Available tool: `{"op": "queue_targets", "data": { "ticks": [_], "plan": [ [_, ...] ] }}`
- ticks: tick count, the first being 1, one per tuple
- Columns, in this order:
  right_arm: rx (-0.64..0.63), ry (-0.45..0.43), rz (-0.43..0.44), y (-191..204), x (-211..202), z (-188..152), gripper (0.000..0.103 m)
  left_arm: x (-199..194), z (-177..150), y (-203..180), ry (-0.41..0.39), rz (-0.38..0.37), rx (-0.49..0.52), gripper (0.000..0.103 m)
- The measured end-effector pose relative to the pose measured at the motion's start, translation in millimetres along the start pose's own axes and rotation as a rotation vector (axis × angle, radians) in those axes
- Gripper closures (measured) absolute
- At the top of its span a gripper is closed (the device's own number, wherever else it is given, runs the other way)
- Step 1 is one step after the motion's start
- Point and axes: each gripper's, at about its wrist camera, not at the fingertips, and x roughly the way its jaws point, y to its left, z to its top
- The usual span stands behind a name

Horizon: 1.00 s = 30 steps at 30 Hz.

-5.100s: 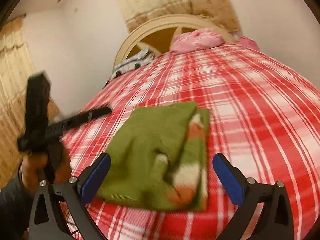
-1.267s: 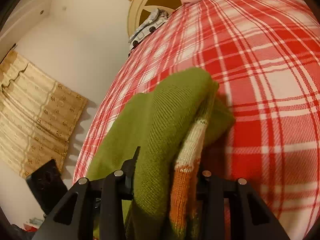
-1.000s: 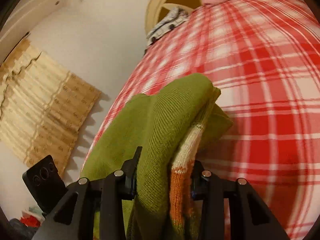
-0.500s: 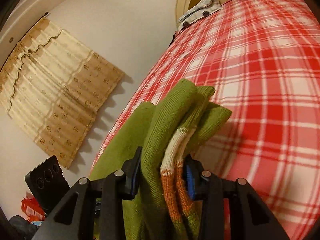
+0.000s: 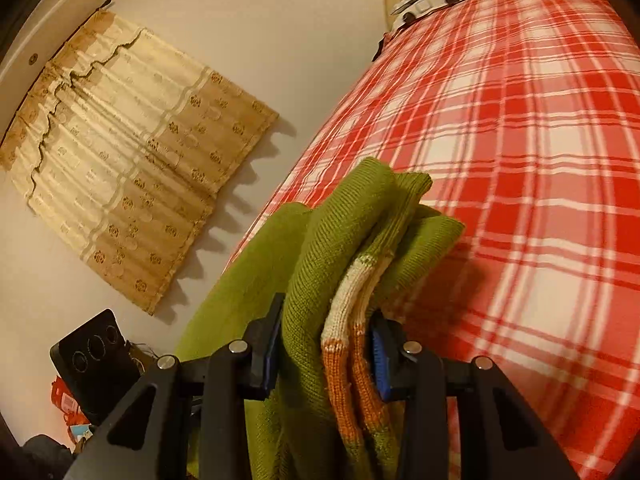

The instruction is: Fold small clothes

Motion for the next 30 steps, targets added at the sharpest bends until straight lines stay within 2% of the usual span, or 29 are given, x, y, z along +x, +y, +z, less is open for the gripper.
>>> {"op": "queue_targets", "data": {
  "ticks": [13,30],
  "plan": [
    [-0.04,0.056,0.05,36,60,-2,0.065,-32,-14,47,-0.043,0.052,-0.055,0.07],
    [-0.037,0.155,0.08,55,133,-20,0.065,-47,-46,91,-0.021,0.096,-0.126,0.069]
  ]
}}
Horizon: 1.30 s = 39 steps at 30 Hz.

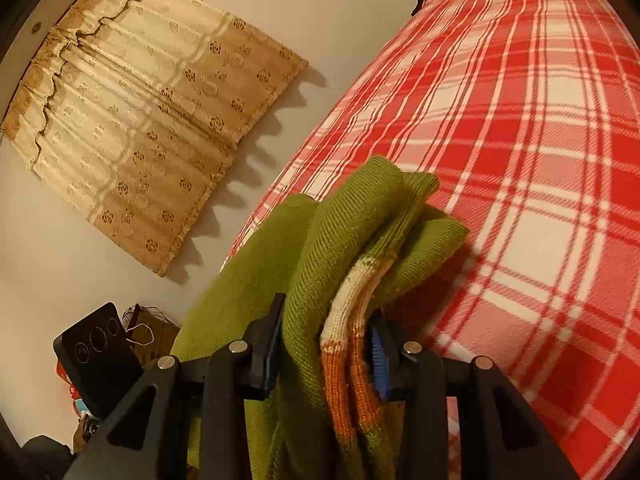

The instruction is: Fold small clothes

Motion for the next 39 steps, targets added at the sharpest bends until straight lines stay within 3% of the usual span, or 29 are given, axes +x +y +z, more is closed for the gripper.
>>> {"op": "queue_targets", "data": {
  "ticks": [9,12,14,17,20,21,23,24,26,31,34,39],
  "plan": [
    [0.019,0.021,-0.048,-11,14,2,0.065,12,-32,33,0.052,0.006,-0.049,0.066],
    [0.044,0.018,-0.068,-20,15,2,0.065,12,-39,36,0.055,0.035,-0.057,0.055],
    [0.051,0.017,-0.097,-25,16,1,0.065,10,-39,34,0.06,0.075,-0.059,0.04],
    [0.035,0.001,-0.162,-20,12,-2,0.065,0,-37,24,0.049,0.143,-0.008,0.04],
    [-0.026,-0.024,-0.253,1,0,-7,0.064,-12,-37,16,0.023,0.211,0.03,0.037],
    [-0.054,-0.051,-0.3,12,-9,-10,0.061,-20,-37,12,-0.002,0.24,0.048,0.037],
    [-0.126,-0.121,-0.381,41,-30,-19,0.049,-36,-36,4,-0.056,0.278,0.071,0.028],
    [-0.161,-0.15,-0.415,56,-39,-24,0.039,-43,-35,2,-0.079,0.29,0.071,0.026],
    [-0.241,-0.211,-0.472,87,-57,-39,0.034,-57,-31,-1,-0.131,0.3,0.068,0.023],
    [-0.383,-0.306,-0.507,151,-91,-82,0.034,-83,-18,-12,-0.226,0.316,0.085,0.021],
    [-0.434,-0.339,-0.525,177,-102,-99,0.033,-98,-15,-21,-0.277,0.304,0.097,0.01],
    [-0.462,-0.358,-0.518,198,-107,-113,0.033,-110,-11,-33,-0.318,0.297,0.129,0.009]
  ]
}}
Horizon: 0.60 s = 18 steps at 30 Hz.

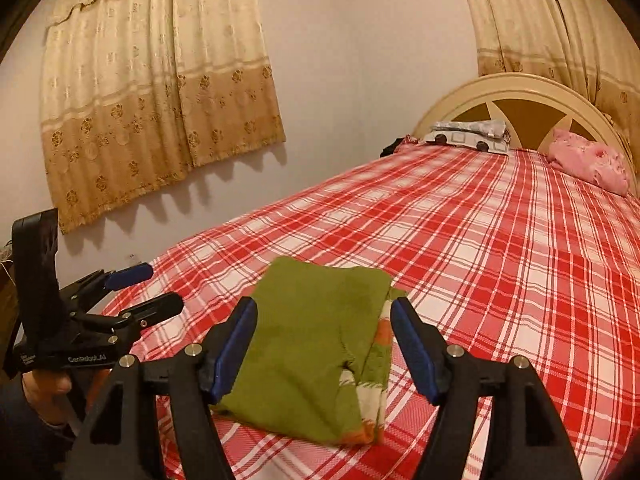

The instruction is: Fold small clothes

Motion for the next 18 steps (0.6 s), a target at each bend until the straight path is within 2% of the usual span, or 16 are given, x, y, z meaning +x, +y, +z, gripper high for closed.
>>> {"op": "queue_targets", "data": {
  "ticks": [7,18],
  "plan": [
    [-0.023,-0.01,-0.004,7,-11,-3,0.032,-2,2,4,-0.013,0.022,-0.01,0.009],
    [-0.002,-0.035,-0.008,1,-23,-5,0.032,-3,-1,2,-0.004,0.015,-0.012,0.009]
  ]
}}
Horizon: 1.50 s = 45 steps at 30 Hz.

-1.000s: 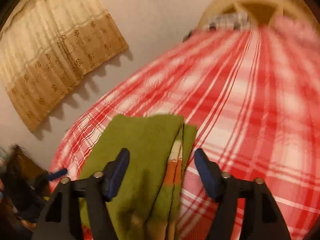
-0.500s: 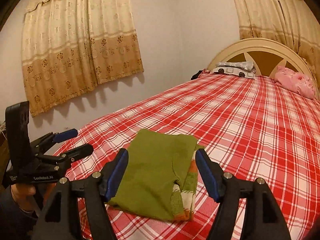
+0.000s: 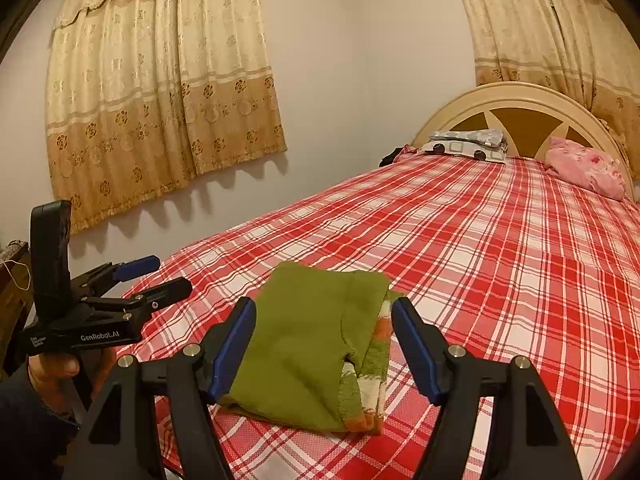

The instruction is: Fold small clothes

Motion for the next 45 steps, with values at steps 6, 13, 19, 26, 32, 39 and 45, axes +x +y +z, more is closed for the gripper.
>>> {"op": "queue_targets", "data": {
  "ticks": [6,13,19,26,32,39,45],
  "plan": [
    [-0.006,0.004,0.004,3,-3,-1,0.031,-1,0,-3,0.0,-0.001,0.006,0.009],
    [-0.009,0.001,0.011,7,-6,-1,0.031,-2,0,-3,0.0,-0.001,0.005,0.009],
    [-0.006,-0.008,0.007,10,-9,-3,0.031,-2,0,-4,-0.004,-0.002,0.004,0.009],
    [-0.001,0.004,0.007,10,-8,-5,0.03,-1,1,-5,0.006,-0.006,0.01,0.009],
    [0.001,0.003,0.007,10,-8,-6,0.03,0,0,-5,0.008,-0.007,0.01,0.009],
    [0.006,-0.012,0.003,11,-11,-5,0.03,0,-2,-7,0.008,-0.007,0.016,0.008],
    [0.01,-0.021,-0.002,10,-12,-5,0.03,0,-1,-7,-0.006,0.01,0.018,0.0]
  ]
}}
